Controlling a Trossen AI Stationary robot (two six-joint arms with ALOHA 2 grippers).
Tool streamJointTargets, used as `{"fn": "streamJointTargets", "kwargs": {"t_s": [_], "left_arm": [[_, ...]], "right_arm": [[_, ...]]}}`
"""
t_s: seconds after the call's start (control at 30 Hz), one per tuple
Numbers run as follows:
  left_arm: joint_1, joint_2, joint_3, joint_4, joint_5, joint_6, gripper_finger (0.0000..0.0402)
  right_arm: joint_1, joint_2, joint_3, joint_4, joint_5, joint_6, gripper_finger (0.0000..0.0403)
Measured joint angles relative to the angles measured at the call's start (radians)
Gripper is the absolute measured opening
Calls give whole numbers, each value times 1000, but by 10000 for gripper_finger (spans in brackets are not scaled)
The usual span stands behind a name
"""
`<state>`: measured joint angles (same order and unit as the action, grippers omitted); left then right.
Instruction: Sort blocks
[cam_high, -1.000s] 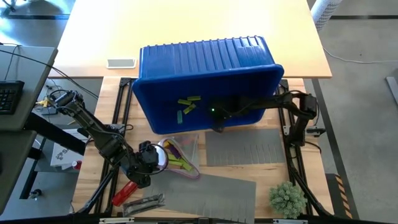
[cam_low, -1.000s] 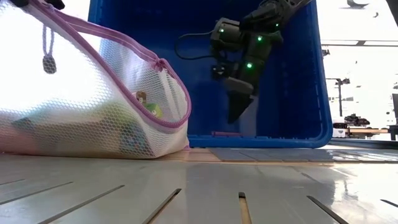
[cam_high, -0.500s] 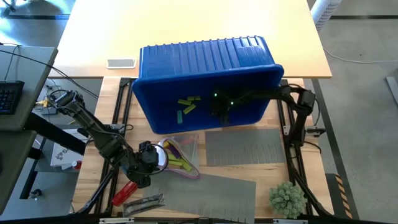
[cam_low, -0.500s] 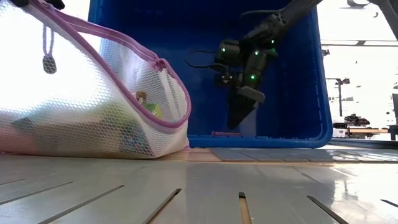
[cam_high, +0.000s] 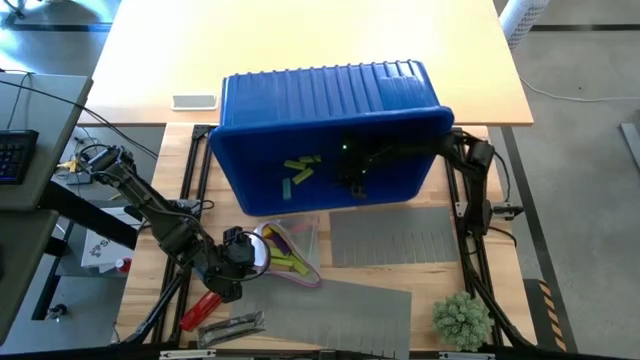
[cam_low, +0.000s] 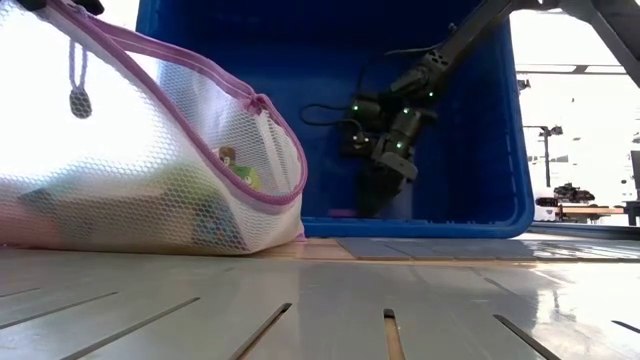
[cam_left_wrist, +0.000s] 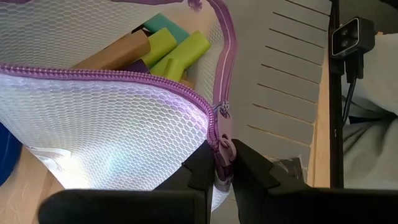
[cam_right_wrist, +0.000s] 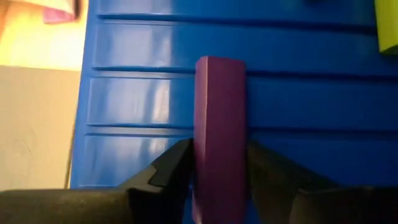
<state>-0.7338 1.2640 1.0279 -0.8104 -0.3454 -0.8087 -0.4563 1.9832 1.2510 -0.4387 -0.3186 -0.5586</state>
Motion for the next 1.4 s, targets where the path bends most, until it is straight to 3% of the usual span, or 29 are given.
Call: {"fn": "streamJointTargets", "kwargs": {"t_s": [0.23,0.43,0.6,0.77,0.97,1.13,1.23,1.4], "left_arm": [[0,0,0,0,2,0,24],[0,0,0,1,3,0,24],[0,0,0,0,2,0,24],[0,0,0,1,3,0,24],[0,0,0,0,3,0,24],[0,0,0,1,2,0,24],[0,0,0,1,2,0,24],[0,0,0,1,2,0,24]], "right_arm": [[32,3,0,4,-1,1,87],[99,-42,-3,-5,86,45,87],[236,-190,-3,-15,172,93,87],[424,-296,-3,41,205,286,87],[671,-274,-7,357,235,555,87],[823,-144,-7,752,449,691,87],[846,-54,-7,950,602,743,87],[819,89,-7,1176,600,851,87]]}}
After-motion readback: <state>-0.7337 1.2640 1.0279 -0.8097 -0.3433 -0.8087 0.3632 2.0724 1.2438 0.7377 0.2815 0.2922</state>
